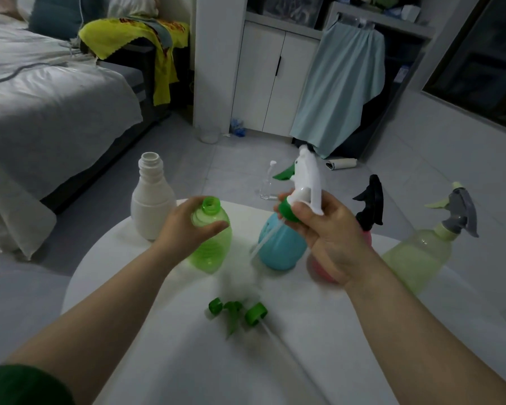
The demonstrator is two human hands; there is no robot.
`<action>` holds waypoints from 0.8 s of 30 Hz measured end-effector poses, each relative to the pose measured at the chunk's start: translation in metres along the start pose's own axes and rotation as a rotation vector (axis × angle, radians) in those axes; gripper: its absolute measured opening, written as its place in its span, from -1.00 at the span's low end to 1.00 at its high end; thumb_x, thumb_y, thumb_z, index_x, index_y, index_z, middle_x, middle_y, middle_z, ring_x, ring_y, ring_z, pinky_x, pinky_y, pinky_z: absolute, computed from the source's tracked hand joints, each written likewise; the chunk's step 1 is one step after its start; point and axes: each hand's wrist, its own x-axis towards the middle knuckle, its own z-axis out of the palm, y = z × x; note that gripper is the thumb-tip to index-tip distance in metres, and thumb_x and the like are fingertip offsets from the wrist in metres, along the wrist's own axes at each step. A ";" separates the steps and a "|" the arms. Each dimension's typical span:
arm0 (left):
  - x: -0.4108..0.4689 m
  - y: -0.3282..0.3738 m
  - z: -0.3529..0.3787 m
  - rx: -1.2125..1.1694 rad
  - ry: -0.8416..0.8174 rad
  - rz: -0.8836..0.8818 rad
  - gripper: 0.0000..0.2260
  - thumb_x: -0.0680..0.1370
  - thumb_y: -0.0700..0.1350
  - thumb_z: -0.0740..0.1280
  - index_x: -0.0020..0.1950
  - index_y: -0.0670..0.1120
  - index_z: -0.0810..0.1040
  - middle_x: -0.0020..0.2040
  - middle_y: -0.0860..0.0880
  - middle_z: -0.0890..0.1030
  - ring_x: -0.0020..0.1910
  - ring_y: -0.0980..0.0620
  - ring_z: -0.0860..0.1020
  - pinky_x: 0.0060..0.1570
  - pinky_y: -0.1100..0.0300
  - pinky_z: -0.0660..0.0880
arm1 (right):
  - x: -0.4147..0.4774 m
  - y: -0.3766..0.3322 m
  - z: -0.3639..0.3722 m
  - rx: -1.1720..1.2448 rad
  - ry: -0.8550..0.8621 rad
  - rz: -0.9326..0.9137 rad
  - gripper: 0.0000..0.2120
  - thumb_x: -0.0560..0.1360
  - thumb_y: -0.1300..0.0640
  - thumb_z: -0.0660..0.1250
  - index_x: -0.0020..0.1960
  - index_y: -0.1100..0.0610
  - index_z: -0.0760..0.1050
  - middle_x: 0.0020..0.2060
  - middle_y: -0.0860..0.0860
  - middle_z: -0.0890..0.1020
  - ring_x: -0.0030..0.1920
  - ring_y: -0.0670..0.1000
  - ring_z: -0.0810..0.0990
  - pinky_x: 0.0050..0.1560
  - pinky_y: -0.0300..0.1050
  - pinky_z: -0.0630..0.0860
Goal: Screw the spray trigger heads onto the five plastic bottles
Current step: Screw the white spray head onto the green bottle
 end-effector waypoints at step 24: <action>-0.077 -0.004 -0.021 -0.123 -0.046 0.036 -0.43 0.25 -0.14 0.50 0.21 0.02 0.39 0.06 0.12 0.43 0.07 0.16 0.37 0.04 0.37 0.25 | 0.002 0.005 0.060 -0.354 -0.262 0.029 -0.81 0.40 0.25 0.30 -0.06 0.02 0.40 -0.07 0.00 0.59 0.11 0.07 0.53 0.21 0.02 0.46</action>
